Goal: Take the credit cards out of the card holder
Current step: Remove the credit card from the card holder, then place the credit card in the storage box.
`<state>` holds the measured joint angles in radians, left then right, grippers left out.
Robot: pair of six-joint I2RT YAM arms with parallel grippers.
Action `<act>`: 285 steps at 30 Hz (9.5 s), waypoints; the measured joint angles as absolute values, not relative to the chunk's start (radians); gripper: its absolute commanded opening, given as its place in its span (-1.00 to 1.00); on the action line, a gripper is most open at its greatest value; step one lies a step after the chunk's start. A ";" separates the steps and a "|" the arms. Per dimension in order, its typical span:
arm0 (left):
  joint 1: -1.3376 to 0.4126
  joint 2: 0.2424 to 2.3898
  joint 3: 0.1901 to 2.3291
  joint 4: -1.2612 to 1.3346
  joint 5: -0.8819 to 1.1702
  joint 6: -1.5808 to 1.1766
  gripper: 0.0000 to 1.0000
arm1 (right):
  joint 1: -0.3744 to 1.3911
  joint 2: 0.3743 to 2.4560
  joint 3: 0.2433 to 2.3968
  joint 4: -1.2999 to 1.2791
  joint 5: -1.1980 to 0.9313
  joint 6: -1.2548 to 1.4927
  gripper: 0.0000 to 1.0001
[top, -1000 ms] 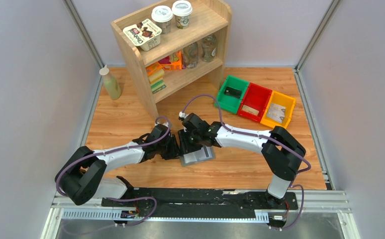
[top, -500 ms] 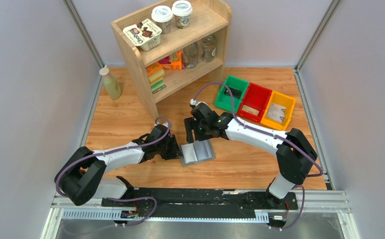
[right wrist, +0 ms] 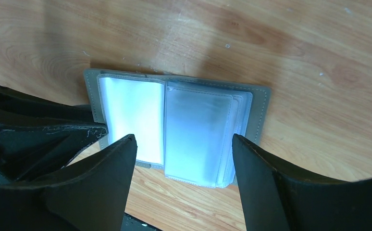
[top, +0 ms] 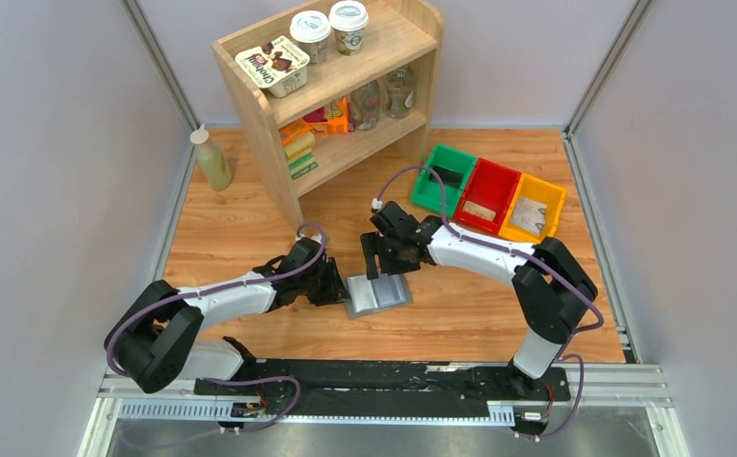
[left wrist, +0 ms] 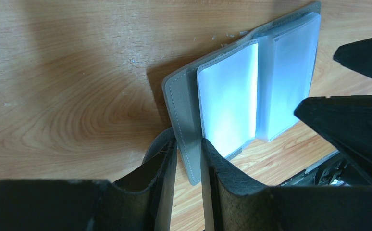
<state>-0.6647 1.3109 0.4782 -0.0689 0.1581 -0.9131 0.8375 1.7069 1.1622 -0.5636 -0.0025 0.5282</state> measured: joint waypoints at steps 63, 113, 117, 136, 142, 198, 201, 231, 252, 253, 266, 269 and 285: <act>-0.652 1.180 0.687 -0.175 0.141 -0.928 -0.06 | 0.657 1.608 1.011 -0.313 -0.331 0.537 0.00; -0.713 1.478 0.530 0.247 0.204 -1.151 -0.39 | 0.617 1.649 0.797 -0.109 -0.451 0.549 -0.58; -0.713 1.477 0.526 0.262 0.203 -1.150 -0.39 | 0.616 1.650 0.797 -0.107 -0.451 0.552 -0.59; -0.719 1.524 0.505 0.294 0.210 -1.165 -0.32 | 0.614 1.652 0.782 -0.076 -0.459 0.573 -0.59; -0.720 1.510 0.484 0.330 0.210 -1.165 -0.60 | 0.614 1.662 0.779 -0.053 -0.470 0.580 -0.59; -0.720 1.161 0.425 -0.068 0.049 -0.965 -1.00 | 0.612 1.594 0.870 -0.232 -0.401 0.567 -0.19; -0.720 1.143 0.449 -0.097 0.046 -0.929 -1.00 | 0.612 1.550 0.886 -0.265 -0.385 0.570 0.01; -1.093 1.031 0.768 -0.219 -0.280 -0.031 -0.99 | 0.612 1.272 1.009 -0.473 -0.308 1.028 0.41; -1.208 1.185 0.835 -0.113 -0.440 0.295 -0.99 | 0.620 1.293 0.973 -0.417 -0.347 1.121 -0.66; -1.209 1.189 0.835 -0.111 -0.441 0.299 -0.95 | 0.620 1.293 0.973 -0.415 -0.346 1.125 -0.80; -1.186 1.215 0.877 -0.157 -0.494 0.194 -0.13 | 0.542 1.284 0.972 -0.406 -0.303 1.045 -1.00; -1.105 1.205 0.901 -0.197 -0.418 0.091 0.08 | 0.467 1.256 0.968 -0.435 -0.270 0.960 -1.00; -0.767 1.129 0.836 -0.334 -0.076 -0.362 0.62 | -0.133 1.290 1.105 -0.683 0.007 0.498 -1.00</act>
<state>-0.7670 1.1294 0.8364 -0.3336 -0.0765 -0.3618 -0.1326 1.2903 1.1053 -0.6830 0.0071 0.4984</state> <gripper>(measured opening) 0.804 0.006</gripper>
